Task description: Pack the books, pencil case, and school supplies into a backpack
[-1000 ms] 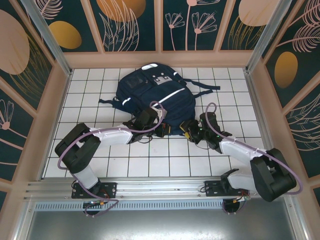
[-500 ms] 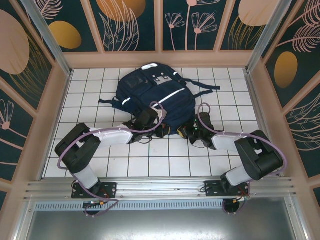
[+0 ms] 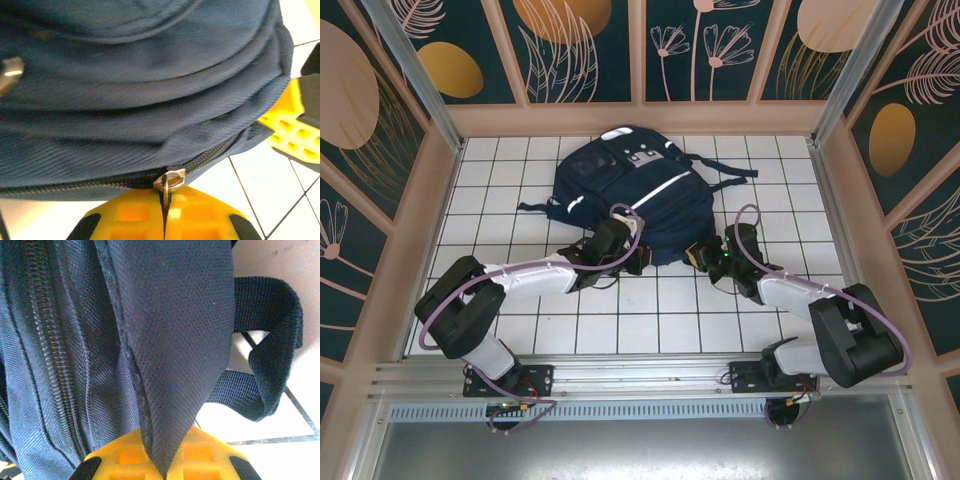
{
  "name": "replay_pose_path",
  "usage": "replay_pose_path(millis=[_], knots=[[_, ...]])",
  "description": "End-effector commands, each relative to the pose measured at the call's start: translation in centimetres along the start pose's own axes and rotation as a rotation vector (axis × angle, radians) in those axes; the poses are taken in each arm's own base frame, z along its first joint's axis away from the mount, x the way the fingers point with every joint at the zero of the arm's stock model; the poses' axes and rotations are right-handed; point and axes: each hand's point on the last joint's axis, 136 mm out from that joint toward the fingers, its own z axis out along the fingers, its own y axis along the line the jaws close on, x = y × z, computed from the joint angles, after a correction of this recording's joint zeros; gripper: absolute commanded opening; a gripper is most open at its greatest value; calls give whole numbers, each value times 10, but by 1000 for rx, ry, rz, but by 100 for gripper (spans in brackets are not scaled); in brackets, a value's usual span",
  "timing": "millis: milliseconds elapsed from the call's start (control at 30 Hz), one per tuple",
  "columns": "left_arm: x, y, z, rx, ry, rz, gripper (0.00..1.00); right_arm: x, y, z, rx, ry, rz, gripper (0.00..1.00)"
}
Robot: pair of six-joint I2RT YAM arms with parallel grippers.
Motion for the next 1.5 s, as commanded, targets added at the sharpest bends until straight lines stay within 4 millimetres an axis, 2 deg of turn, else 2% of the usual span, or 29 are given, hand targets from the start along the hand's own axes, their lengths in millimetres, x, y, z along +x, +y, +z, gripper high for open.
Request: replay_pose_path(millis=[0, 400, 633, 867, 933, 1067, 1167, 1267, 1467], knots=[[-10, 34, -12, -129, -53, -44, 0, -25, -8, -12, 18, -112, 22, 0], [-24, 78, -10, -171, -86, -159, 0, -39, -8, -28, -3, -147, 27, 0], [-27, 107, -6, -194, -100, -263, 0, -40, -11, -29, 1, -147, 12, 0], [-32, 125, -5, -208, -119, -320, 1, -39, -9, -27, 7, -135, -23, 0], [-34, 124, -6, -207, -120, -315, 6, -38, -8, -26, 9, -129, -38, 0], [-39, 110, -10, -144, -109, -306, 41, -31, -7, -22, 42, -127, -108, 0], [-43, 97, -26, -112, -114, -295, 52, -24, -8, -22, 77, -124, -186, 0], [-54, 86, -57, -111, -157, -251, 60, -11, -14, -23, 124, -103, -265, 0], [-77, 70, -126, -162, -257, -153, 70, 37, -24, -20, 209, 16, -421, 0]])
